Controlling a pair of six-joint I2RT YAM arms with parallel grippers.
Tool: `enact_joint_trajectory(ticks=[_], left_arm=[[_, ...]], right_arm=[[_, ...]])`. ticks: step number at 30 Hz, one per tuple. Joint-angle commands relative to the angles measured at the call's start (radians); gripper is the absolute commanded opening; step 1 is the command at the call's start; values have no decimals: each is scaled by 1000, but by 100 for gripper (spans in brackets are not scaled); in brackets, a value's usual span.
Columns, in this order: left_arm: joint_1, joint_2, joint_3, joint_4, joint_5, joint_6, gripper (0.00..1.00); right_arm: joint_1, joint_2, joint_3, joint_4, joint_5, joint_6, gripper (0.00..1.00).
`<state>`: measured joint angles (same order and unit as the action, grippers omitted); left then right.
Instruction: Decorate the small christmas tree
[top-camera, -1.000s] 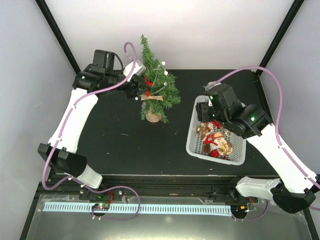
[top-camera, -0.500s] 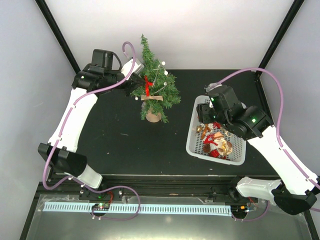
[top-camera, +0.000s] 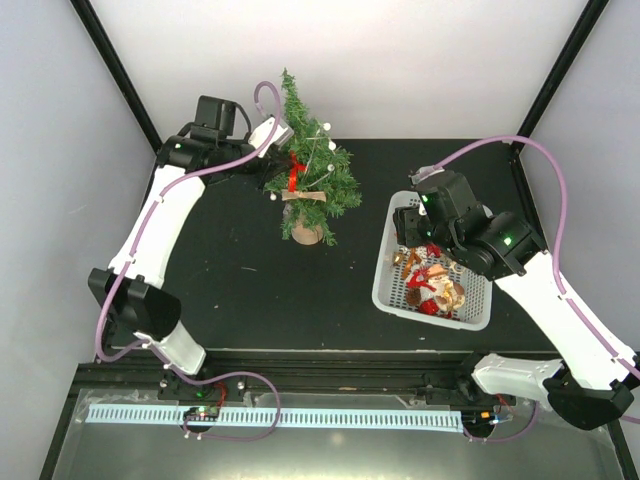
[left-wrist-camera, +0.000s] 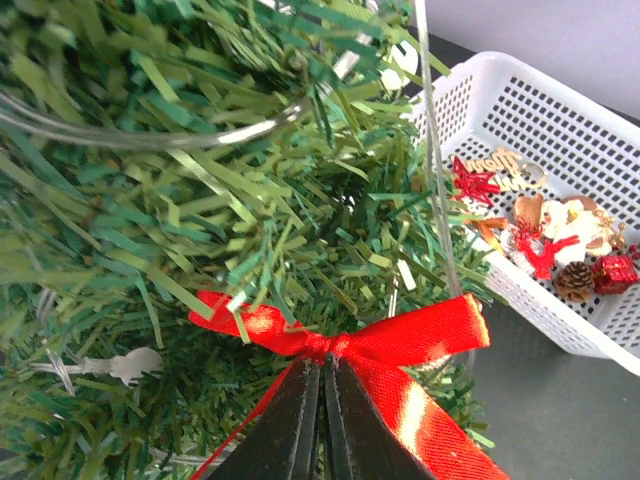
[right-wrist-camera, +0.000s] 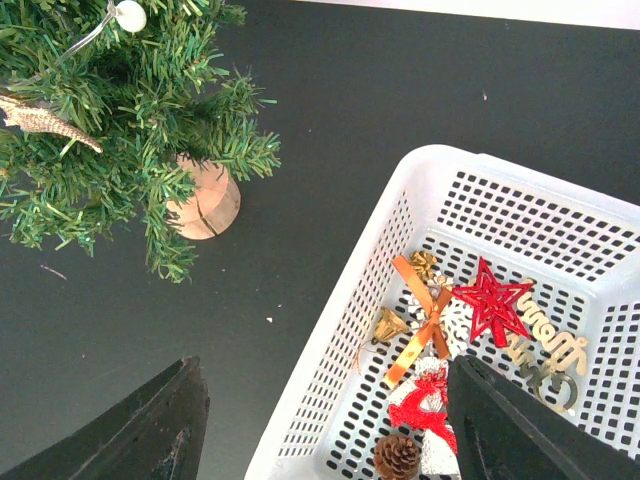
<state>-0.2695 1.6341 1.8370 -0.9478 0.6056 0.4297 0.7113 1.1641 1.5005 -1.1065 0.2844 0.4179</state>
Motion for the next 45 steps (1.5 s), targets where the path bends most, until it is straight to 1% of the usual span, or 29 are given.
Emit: enact_joint_trajectory(ticks=[1, 9, 16, 26, 36, 45], left_arm=[[4, 23, 68, 0, -6, 9, 6], [1, 35, 77, 22, 16, -20, 7], [-7, 53, 65, -11, 54, -6, 7], [-14, 48, 44, 5, 58, -12, 9], [-13, 19, 42, 39, -26, -17, 23], [-1, -11, 41, 34, -43, -14, 36]], right_arm=[[-4, -13, -5, -1, 7, 7, 67], [-5, -15, -25, 7, 1, 11, 67], [-4, -7, -26, 17, 1, 5, 67], [-6, 6, -25, 26, -3, -1, 67], [-9, 10, -21, 30, -7, -3, 67], [-12, 3, -27, 31, -9, -2, 67]])
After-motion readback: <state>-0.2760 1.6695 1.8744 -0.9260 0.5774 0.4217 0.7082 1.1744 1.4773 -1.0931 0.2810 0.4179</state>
